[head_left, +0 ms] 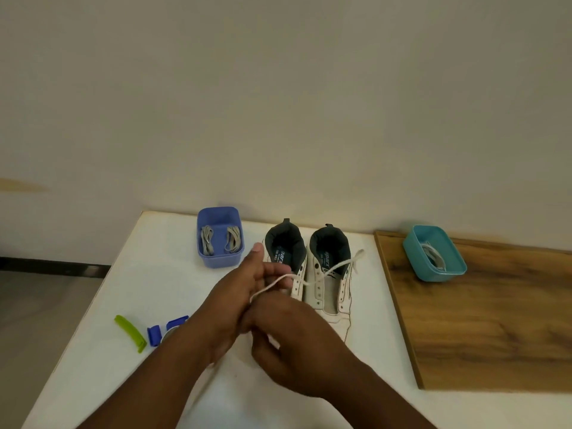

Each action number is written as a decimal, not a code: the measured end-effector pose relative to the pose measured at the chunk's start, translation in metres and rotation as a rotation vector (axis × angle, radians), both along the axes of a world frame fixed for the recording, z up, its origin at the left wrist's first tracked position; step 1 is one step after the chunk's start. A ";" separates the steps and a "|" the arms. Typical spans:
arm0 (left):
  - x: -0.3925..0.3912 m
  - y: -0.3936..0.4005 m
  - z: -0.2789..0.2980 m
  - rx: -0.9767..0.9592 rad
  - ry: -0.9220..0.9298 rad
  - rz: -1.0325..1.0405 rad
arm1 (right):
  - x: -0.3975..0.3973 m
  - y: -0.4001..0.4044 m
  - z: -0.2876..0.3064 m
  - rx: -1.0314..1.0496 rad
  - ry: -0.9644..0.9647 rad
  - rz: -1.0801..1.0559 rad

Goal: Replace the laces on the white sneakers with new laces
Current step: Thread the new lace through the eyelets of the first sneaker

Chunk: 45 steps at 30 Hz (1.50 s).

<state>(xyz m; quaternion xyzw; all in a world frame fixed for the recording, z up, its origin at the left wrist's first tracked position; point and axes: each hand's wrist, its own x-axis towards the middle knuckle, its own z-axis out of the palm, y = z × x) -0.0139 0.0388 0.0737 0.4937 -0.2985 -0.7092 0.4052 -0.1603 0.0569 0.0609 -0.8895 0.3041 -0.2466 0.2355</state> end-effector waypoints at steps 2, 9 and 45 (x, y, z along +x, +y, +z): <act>0.002 0.002 -0.003 -0.026 -0.001 0.004 | -0.003 -0.001 -0.005 0.125 -0.035 0.054; 0.000 0.000 -0.004 -0.346 -0.363 0.135 | -0.004 -0.019 -0.012 0.752 -0.419 -0.679; -0.008 0.008 -0.019 -0.076 -0.515 -0.170 | -0.022 -0.025 -0.014 0.247 -0.067 -0.389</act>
